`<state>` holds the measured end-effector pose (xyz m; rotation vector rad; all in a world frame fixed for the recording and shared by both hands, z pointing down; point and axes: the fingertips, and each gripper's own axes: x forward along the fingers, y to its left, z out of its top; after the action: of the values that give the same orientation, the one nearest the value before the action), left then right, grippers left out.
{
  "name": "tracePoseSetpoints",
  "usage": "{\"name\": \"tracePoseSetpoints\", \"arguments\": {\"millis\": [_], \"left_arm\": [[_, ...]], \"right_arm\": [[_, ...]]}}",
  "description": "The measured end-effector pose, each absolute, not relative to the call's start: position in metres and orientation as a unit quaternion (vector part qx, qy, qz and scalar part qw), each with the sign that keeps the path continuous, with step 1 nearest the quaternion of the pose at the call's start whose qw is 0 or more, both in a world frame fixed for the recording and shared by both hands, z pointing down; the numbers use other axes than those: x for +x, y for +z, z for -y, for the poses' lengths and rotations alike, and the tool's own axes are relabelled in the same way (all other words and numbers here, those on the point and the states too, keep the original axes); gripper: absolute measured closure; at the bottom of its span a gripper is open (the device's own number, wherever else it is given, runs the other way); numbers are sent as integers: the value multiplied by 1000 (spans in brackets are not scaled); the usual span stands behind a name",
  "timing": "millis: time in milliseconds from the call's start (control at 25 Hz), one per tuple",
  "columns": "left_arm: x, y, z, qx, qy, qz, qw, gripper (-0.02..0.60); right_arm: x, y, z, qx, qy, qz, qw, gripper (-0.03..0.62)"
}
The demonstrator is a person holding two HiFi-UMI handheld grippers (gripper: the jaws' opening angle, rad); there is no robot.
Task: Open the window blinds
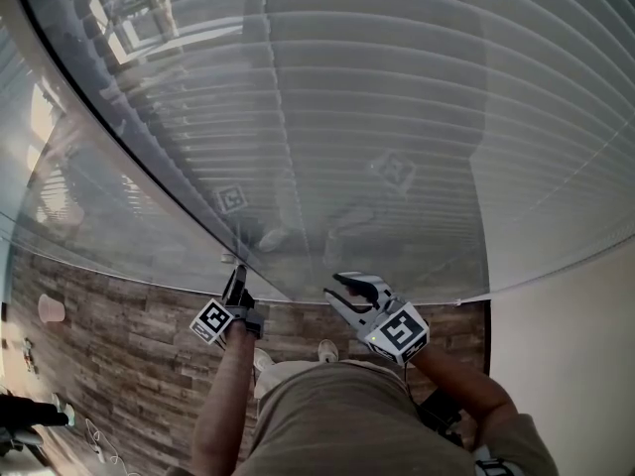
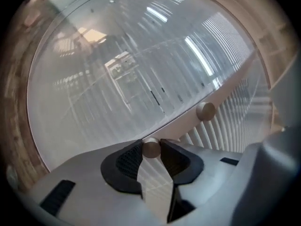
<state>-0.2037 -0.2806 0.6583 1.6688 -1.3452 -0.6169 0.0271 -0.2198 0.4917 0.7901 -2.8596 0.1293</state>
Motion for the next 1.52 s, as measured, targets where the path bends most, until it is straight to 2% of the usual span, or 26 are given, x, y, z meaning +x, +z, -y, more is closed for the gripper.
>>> {"name": "tracePoseSetpoints", "arguments": {"millis": [560, 1120, 1320, 1440, 1520], "left_arm": [[-198, 656, 280, 735, 9, 622, 269, 448], [-189, 665, 278, 701, 265, 661, 37, 448], [-189, 666, 278, 682, 302, 666, 7, 448], [-187, 668, 278, 702, 262, 660, 53, 446], [-182, 663, 274, 723, 190, 655, 111, 404]], "right_arm": [[21, 492, 218, 257, 44, 961, 88, 471], [24, 494, 217, 259, 45, 961, 88, 471], [24, 493, 217, 259, 47, 961, 89, 471], [24, 494, 216, 258, 48, 961, 89, 471], [24, 495, 216, 257, 50, 961, 89, 471]]}}
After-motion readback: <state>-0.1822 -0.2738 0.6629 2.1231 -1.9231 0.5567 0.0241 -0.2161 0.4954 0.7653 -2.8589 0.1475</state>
